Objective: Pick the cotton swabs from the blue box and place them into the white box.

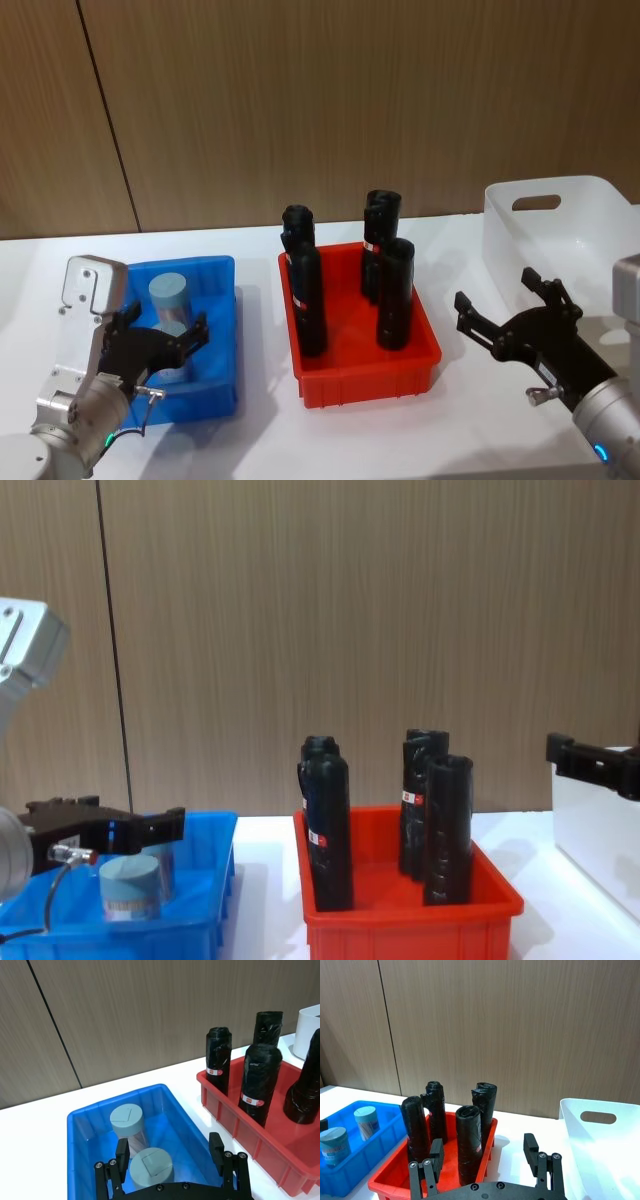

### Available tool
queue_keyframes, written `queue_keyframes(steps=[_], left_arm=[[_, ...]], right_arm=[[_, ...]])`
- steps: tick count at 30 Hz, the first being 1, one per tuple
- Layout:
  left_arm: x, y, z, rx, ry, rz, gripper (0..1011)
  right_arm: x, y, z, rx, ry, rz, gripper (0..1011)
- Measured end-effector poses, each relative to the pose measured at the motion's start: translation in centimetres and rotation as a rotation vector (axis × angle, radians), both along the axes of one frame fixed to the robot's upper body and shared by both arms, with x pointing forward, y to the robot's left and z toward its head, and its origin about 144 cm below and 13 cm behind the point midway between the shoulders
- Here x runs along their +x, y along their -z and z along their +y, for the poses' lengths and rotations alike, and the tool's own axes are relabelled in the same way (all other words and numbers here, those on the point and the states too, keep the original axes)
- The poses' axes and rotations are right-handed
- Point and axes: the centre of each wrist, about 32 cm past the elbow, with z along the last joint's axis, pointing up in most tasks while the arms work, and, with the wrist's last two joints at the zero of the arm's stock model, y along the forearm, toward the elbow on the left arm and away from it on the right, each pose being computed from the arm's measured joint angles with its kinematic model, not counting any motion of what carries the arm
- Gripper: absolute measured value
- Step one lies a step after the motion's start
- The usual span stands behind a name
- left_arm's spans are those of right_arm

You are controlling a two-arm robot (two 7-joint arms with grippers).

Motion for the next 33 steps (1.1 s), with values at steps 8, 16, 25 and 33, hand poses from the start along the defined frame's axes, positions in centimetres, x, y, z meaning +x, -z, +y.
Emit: queue_keyframes(steps=[8,16,25,33], left_arm=[[0.8,0.6,1.0,-0.019,0.004,0.035,1004],[1.4,1.1,1.8,-0.037,0.012,0.062,1004],[1.9,1.6,2.6,-0.052,0.025,0.086,1004],[2.4,1.9,3.0,-0.057,0.032,0.102,1004]], right_arm=[[0.0,0.0,0.0,0.0,0.0,0.0,1002],[0.0,0.0,0.0,0.0,0.0,0.0,1002],[0.0,0.0,0.0,0.0,0.0,0.0,1002],[0.0,0.0,0.0,0.0,0.0,0.0,1002]])
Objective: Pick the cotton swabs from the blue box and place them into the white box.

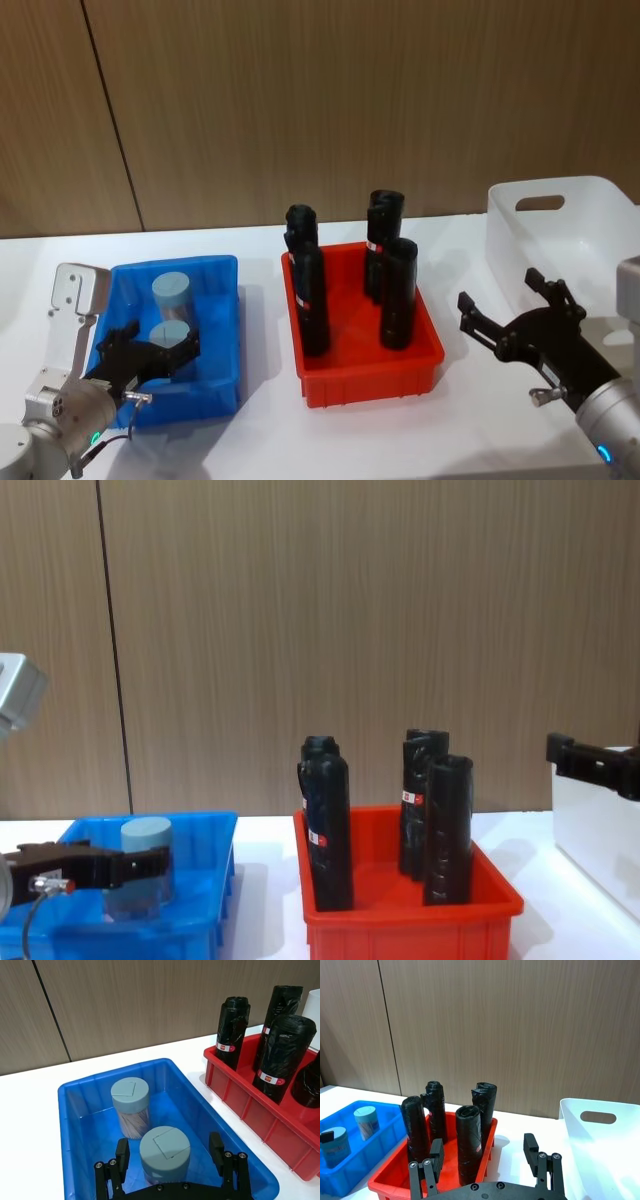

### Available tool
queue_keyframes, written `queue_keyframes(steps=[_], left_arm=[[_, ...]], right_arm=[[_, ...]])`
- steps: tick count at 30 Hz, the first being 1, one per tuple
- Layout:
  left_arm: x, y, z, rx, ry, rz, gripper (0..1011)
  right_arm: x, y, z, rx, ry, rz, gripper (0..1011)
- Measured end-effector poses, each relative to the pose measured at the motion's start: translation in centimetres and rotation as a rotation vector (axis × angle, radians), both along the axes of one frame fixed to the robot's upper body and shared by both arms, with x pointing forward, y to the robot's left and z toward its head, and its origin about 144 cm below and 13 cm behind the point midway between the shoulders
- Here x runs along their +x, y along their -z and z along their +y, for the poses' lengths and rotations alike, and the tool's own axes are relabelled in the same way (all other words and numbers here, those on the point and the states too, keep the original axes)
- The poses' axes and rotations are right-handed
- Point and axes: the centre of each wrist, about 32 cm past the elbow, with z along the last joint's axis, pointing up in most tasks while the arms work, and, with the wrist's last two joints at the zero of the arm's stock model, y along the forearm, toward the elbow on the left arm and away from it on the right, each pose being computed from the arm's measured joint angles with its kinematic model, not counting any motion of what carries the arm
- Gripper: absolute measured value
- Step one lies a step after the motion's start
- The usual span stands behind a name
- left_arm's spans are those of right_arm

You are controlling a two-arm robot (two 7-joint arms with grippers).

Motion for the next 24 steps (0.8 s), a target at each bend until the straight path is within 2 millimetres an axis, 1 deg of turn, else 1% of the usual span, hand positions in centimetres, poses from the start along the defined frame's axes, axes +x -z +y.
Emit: queue_keyframes(steps=[24], left_arm=[[2.0,0.7,0.9,0.008,0.032,0.027,1004]], right_arm=[[0.0,0.0,0.0,0.0,0.0,0.0,1002]])
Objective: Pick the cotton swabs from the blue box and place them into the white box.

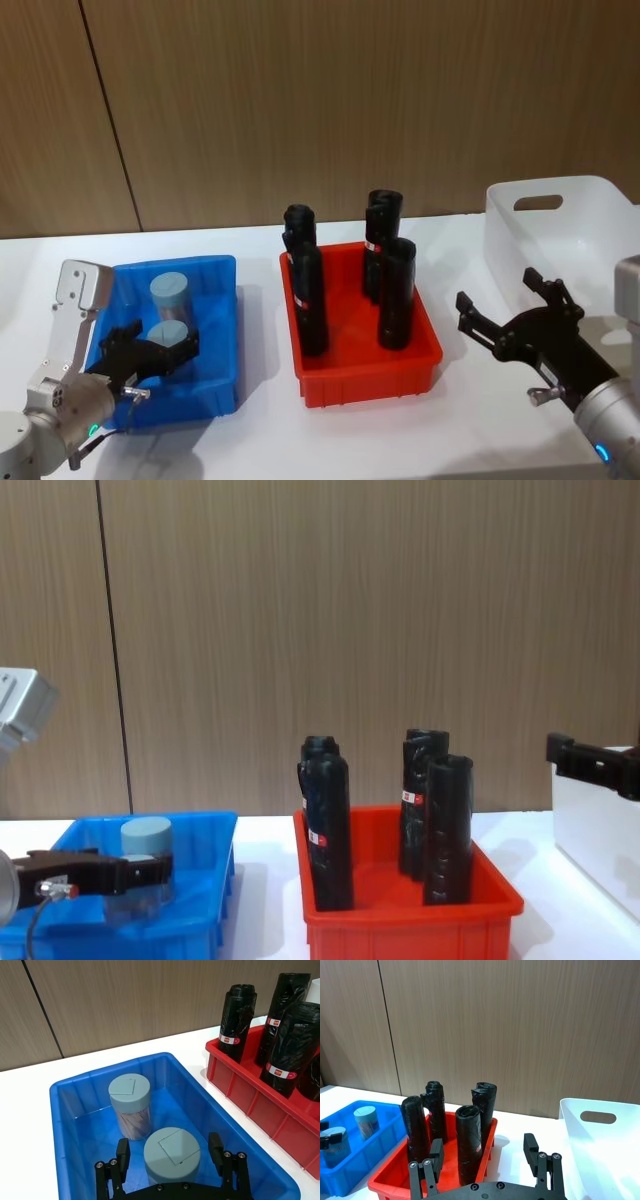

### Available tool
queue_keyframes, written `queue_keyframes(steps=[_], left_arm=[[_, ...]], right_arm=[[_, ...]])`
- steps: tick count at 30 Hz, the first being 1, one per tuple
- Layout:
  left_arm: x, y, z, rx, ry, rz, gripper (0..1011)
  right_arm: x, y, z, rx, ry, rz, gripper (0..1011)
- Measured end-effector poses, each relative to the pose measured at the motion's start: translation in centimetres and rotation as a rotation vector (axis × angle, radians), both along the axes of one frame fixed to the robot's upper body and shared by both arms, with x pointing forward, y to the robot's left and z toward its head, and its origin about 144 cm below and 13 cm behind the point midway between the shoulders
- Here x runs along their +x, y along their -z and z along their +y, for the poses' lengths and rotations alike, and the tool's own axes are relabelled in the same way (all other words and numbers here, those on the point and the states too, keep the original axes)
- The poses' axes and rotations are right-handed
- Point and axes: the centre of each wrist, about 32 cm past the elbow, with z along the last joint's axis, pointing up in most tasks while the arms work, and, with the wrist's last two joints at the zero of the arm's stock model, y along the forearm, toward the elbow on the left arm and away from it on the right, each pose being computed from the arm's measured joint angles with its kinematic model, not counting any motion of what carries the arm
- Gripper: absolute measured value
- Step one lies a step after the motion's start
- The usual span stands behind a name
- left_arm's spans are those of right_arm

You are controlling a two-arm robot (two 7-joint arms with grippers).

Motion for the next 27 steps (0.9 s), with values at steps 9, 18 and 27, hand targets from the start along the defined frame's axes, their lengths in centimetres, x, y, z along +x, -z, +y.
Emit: queue_keyframes(steps=[9,18,27], left_arm=[[0.39,0.51,0.22,-0.012,0.014,0.012,799],[0.61,0.71,0.26,-0.021,0.032,0.002,665],[0.53,-0.16,0.06,-0.005,0.054,-0.039,665]], right_arm=[[0.0,0.0,0.0,0.0,0.0,0.0,1002],[0.0,0.0,0.0,0.0,0.0,0.0,1002],[0.0,0.0,0.0,0.0,0.0,0.0,1002]])
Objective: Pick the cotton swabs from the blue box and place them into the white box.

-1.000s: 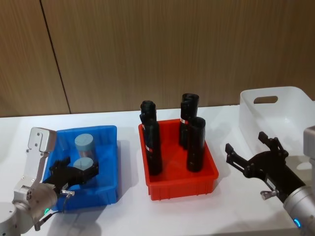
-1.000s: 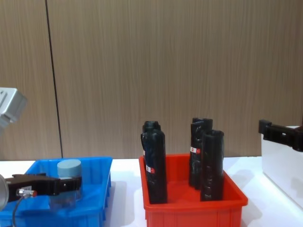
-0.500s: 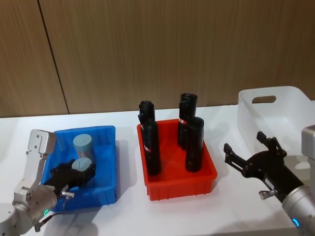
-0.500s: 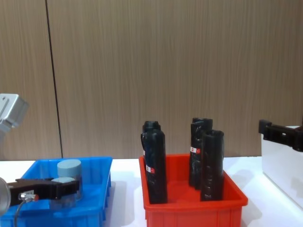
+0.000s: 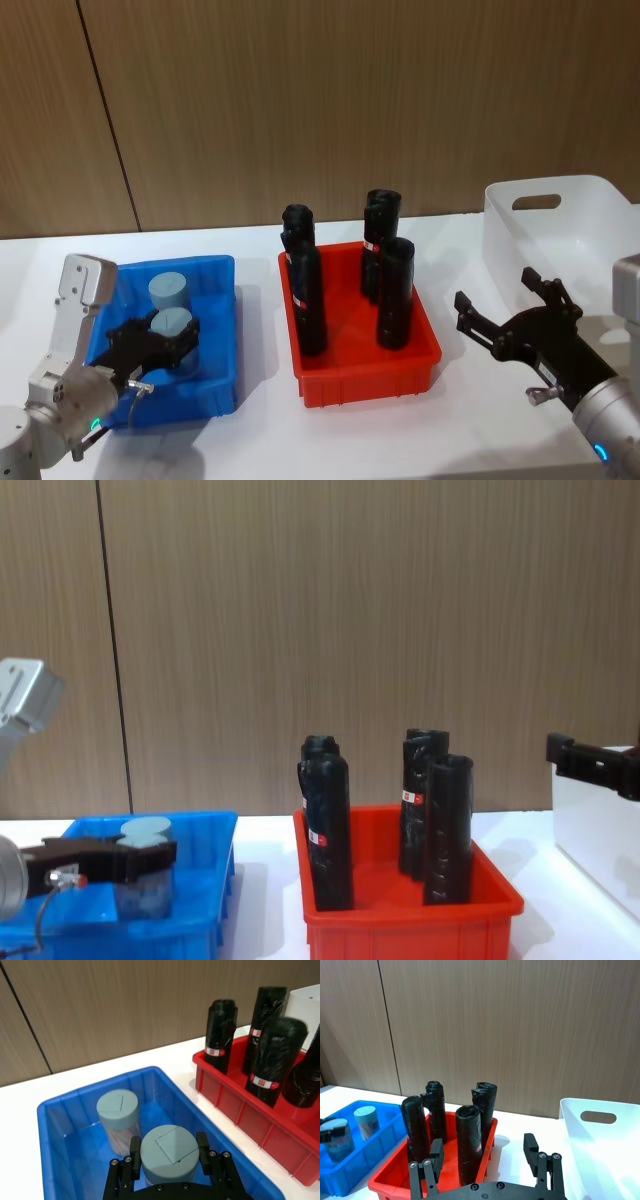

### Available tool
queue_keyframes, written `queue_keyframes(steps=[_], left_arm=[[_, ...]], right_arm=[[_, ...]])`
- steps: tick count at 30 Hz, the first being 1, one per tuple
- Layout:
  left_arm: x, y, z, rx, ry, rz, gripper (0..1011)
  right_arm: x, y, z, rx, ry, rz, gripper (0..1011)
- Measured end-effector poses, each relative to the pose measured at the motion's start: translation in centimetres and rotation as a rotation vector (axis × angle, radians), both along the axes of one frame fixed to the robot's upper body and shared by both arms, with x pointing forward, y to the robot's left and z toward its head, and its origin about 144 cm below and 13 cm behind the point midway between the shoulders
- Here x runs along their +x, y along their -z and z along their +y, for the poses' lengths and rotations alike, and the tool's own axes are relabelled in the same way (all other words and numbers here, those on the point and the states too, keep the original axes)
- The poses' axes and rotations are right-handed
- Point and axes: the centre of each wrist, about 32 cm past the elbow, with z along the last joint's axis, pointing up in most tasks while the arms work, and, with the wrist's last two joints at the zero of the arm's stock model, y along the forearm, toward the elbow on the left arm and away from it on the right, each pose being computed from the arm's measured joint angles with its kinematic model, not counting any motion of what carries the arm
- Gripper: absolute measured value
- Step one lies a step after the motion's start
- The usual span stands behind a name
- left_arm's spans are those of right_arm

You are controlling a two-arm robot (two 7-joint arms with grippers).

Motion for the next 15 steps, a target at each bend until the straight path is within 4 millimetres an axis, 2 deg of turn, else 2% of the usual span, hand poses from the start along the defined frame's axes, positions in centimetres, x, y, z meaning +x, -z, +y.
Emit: queue_keyframes(steps=[5,15], left_arm=[[-0.3,-1.1,-0.2,0.017,0.017,-0.04,665],[-1.1,-5.2,-1.2,0.05,0.103,-0.152,665]], right_arm=[[0.0,0.0,0.0,0.0,0.0,0.0,1002],[0.0,0.0,0.0,0.0,0.0,0.0,1002]])
